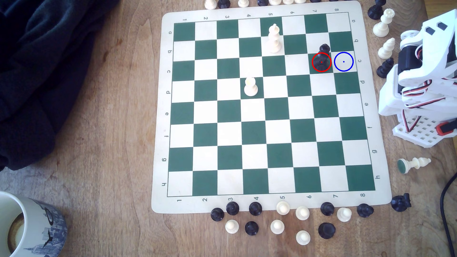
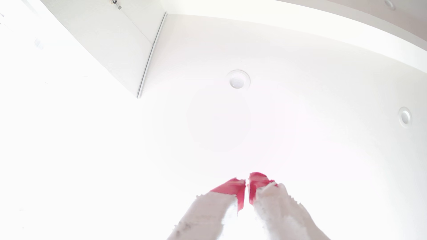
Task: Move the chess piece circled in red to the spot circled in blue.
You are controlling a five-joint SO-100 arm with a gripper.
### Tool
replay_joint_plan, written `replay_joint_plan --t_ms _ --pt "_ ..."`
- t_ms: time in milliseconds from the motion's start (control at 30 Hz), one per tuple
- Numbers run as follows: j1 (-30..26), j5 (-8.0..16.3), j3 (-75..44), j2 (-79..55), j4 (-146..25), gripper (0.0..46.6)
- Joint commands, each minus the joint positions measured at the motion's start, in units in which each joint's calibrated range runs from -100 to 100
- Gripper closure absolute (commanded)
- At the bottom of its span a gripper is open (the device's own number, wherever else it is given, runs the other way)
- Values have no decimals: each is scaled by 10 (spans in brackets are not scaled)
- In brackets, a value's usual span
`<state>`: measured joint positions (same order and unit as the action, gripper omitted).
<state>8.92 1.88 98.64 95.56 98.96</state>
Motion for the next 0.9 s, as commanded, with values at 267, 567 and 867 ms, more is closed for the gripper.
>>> replay_joint_plan --t_ms 267,567,867 --pt "74 0 -64 2 -332 464" --pt "129 3 -145 2 -749 464" --pt "170 4 -233 4 -1241 464"
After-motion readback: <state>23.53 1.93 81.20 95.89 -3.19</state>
